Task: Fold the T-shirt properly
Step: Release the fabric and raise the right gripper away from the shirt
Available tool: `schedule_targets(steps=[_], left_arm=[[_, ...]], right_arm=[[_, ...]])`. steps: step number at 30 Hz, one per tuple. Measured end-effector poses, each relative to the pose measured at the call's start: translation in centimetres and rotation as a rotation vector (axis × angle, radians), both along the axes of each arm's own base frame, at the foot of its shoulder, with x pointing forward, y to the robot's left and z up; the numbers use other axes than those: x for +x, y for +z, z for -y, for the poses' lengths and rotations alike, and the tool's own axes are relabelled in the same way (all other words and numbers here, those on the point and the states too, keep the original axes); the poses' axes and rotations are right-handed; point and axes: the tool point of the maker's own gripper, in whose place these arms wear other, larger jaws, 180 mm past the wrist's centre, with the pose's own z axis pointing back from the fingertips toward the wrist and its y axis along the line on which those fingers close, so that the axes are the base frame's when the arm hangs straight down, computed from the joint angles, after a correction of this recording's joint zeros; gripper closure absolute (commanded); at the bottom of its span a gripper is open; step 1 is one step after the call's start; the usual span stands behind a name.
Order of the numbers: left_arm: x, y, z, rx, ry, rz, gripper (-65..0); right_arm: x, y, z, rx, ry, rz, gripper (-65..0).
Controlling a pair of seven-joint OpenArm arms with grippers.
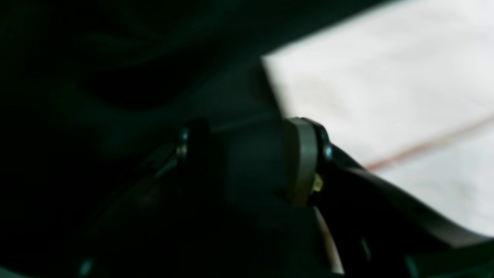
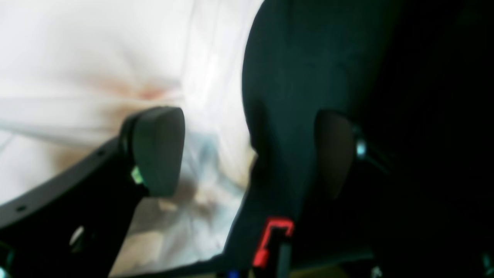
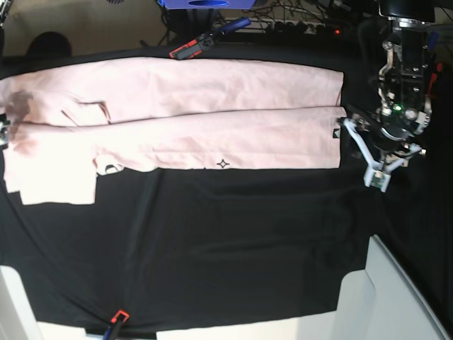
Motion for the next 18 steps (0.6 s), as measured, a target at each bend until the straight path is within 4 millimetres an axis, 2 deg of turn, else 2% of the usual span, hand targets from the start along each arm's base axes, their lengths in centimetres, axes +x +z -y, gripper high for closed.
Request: schedule_targets(steps=[2,4,7,10,13,18], left_arm=[[0.3,0.9,-0.9,0.008,0.024,0.027,-30.9],[0.7,1.3,-0.9,0.008,0.025,0.040,-30.9],[1.3,1.6,-0.4,-0.009,0.020,0.055,-30.6],[0.7,1.1,-0.3,-0.023,0.034,0.048,-30.4],[-0.1,0.4,-0.1,-0.027,0.040,0.023,-30.4],[0.1,0.6,-0.2,-0.022,0.038,0.030,-30.4]], right_arm=[[0.7,1.0,0.1,-0.022,0.012,0.019,-48.6],[1.7,1.5,-0.5,-0.032,0.043,0.028,-48.6],[4.9,1.5,-2.8,-0.006,0.106,0.038,-48.6],[8.1,1.6,-5.0,0.030,0.157,0.058,-48.6],[10.1,1.1,-6.1,0.034,0.194,0.028,-48.6],[13.3,0.6,-8.7,0.091,0.239,0.026,-48.6]])
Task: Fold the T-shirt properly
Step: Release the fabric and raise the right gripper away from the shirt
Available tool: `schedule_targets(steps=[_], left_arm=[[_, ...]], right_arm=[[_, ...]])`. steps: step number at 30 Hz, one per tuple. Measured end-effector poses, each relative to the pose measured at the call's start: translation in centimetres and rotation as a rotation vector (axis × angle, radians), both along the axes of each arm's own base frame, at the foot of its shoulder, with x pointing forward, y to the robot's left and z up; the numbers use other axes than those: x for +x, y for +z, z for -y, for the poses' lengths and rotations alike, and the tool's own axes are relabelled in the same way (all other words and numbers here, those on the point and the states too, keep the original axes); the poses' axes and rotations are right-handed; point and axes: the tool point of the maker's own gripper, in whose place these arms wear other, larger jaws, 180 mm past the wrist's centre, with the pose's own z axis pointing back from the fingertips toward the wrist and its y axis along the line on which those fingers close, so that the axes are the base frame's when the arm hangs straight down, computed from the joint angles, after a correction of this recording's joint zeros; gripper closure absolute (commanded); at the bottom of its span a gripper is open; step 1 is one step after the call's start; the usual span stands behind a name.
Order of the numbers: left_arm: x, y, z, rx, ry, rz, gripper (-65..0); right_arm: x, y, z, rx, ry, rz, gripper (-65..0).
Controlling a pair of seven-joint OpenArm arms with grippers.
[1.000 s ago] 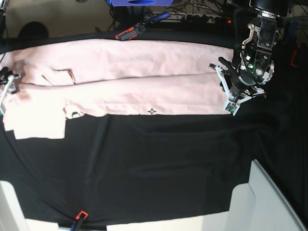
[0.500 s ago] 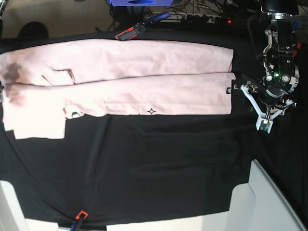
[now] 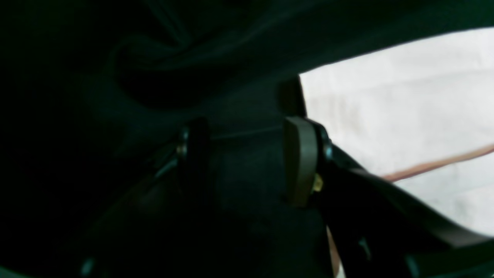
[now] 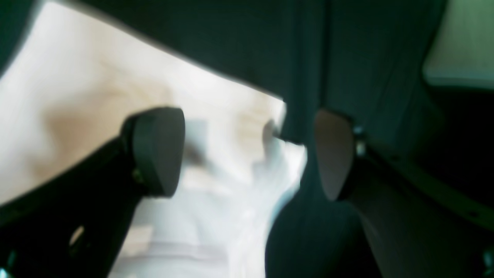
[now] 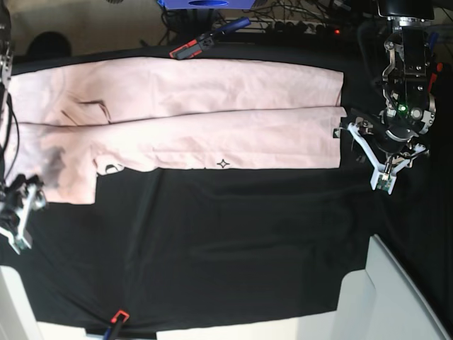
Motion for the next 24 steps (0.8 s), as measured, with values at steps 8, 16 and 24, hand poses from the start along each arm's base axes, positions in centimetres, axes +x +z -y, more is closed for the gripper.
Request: schedule_targets(steps=[8,16,24], left_arm=[[0.1,0.0,0.1,-0.004,0.001,0.003,-30.4],[0.4,0.3,0.1,-0.004,0.003,0.011,-30.4],[0.4,0.2,0.1,-0.005,0.003,0.009,-30.4]], right_arm=[[-0.4,-3.7,-1.4,0.061,0.005,-0.102,-48.6],[0.2,-5.0,-7.2,0.123,0.099,-0.107,-48.6],[0.1,-5.5,-8.2,0.132,0.104,-0.114,-48.6]])
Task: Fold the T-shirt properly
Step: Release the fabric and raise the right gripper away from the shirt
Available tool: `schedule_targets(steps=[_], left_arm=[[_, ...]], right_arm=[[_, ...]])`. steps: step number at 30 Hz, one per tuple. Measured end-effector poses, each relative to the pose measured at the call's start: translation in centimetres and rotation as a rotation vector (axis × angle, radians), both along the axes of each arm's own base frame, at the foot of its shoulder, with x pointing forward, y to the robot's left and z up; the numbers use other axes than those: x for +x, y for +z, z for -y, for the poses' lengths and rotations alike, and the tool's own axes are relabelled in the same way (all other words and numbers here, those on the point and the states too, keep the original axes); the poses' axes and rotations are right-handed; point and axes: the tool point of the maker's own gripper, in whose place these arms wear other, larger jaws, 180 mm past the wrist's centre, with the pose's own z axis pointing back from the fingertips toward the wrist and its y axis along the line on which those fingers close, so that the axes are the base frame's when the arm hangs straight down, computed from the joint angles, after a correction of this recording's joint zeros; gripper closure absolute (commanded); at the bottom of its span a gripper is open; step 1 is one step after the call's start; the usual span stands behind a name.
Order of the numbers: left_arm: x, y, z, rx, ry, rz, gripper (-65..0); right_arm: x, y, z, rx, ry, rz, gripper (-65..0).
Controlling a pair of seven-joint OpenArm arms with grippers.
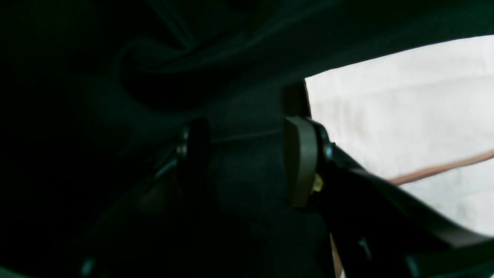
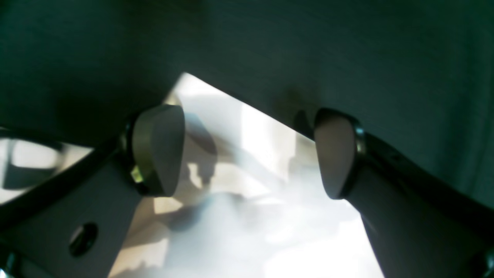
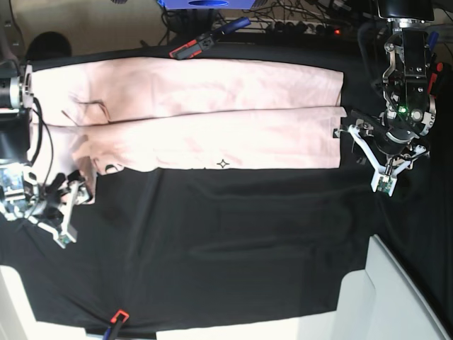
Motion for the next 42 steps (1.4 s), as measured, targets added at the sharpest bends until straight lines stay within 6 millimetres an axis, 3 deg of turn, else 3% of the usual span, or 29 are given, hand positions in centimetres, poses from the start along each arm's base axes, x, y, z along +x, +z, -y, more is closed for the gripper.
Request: schedule_targets(steps=[4,6,12,15,19,26,30,36,42], left_arm=[[0.0,0.0,0.0,0.000,0.000,0.000,-30.4],[0.0,0.0,0.0,0.000,0.000,0.000,-30.4],[0.0,0.0,0.0,0.000,0.000,-0.001,-30.4],[-0.4,-1.0,-0.3,-0.005,0.012,-0.027,-30.4],[-1.1,-1.9,-0.6,-0.006,0.022,-0.058,-30.4],[-0.9,-1.7,-0.6,-0.006,0.020,-0.051,-30.4],[-0.9,-1.7,-0.4,-0.016,0.021,-0.049,-30.4],[-0.8,-1.6,-0.4,-0.014,0.020,-0.046,-30.4],[0.2,0.2,0.2,-0.008,-0.001,0.010,-30.4]], right_arm=[[-0.9,-0.7,0.0,-0.003,0.002,-0.021,-48.0],[-1.0,-0.8,0.2,-0.006,0.002,-0.025,-44.3],[-1.0,-1.2,-1.5,0.023,0.010,-0.030,-27.0],[-1.3,-1.7,-1.7,0.051,-0.005,-0.035,-17.8],[-1.2,-1.8,-1.4,0.042,-0.018,-0.040,-0.1],[-1.1,-1.6,-1.2,0.038,-0.016,-0.035,0.0],[-1.6,-1.0,0.3,-0.029,0.002,-0.053,0.0],[-1.6,2.1,1.2,-0.169,0.058,-0.011,0.0],[-4.7,3.8,3.3,-0.239,-0.012,-0.016,0.0]])
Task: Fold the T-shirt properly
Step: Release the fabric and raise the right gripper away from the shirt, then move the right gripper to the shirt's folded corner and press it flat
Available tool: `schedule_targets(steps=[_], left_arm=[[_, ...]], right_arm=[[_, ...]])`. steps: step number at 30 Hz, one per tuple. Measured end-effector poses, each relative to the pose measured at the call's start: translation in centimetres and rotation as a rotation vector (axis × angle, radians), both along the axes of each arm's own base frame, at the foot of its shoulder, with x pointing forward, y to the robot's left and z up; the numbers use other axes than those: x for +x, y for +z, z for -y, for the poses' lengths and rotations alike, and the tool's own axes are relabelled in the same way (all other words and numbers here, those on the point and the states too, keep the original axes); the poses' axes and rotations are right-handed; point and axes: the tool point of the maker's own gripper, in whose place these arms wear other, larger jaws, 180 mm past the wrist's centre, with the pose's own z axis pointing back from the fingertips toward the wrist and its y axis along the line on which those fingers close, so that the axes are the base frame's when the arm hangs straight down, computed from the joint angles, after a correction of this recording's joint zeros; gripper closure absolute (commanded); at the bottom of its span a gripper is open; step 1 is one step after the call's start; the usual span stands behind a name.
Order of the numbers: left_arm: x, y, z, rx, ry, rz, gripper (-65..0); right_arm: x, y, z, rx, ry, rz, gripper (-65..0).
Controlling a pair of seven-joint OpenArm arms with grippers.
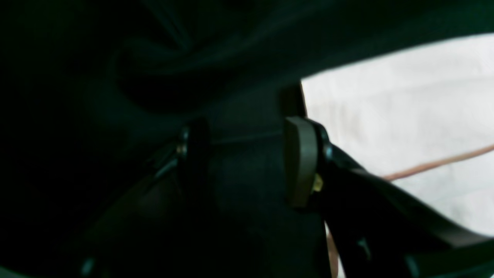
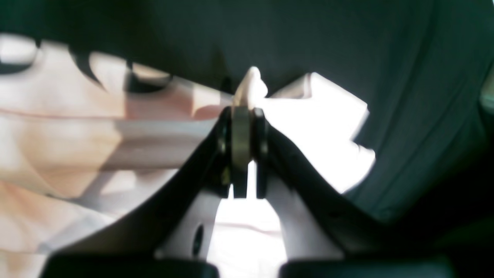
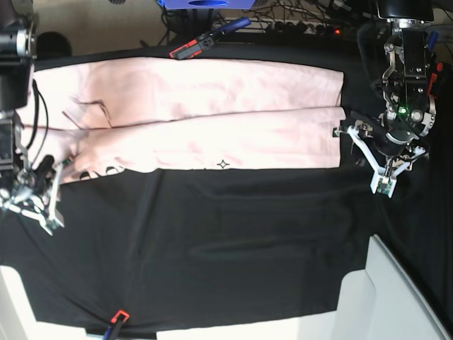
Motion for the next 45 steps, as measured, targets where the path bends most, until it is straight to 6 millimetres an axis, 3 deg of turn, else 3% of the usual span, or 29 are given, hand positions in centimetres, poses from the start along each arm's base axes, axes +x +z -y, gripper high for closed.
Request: schedule_targets(steps=[11,17,22,27,32,42,45], left_arm=[[0.2,0.2,0.0,0.004,-0.002,0.005,-30.4],[0.7,0.6,0.0,0.004,-0.003,0.019,-30.4],[0.7,0.5,0.3,0.001,-0.009,0.017,-30.4],[0.8,0.5,0.1,0.005,-0.009,0.017,-30.4],[0.7,0.5,0.1,0.006,-0.009,0.016,-30.4],[0.7,0.5,0.1,0.005,-0.008,0.017,-30.4],[0.7,0.6,0.0,0.007,-0.004,0.019,-30.9]], right_arm=[[-7.3,0.8,-0.4,-0.063,-0.044,-0.032,0.0],[-10.6,0.8,-2.8,-0.022,-0.067,-0.043,0.0],[-12.6,1.4,-2.4,-0.033,-0.101,-0.035,0.0],[-15.5,0.5,-2.0,-0.033,-0.130,-0.083,0.0],[-16.4,0.6,-2.0,-0.029,-0.142,-0.086,0.0],[-17.1,-0.6,-5.7,0.065,-0.170,-0.102,0.0],[-16.9,-0.6,-6.3,0.080,-0.171,-0.097,-6.7]])
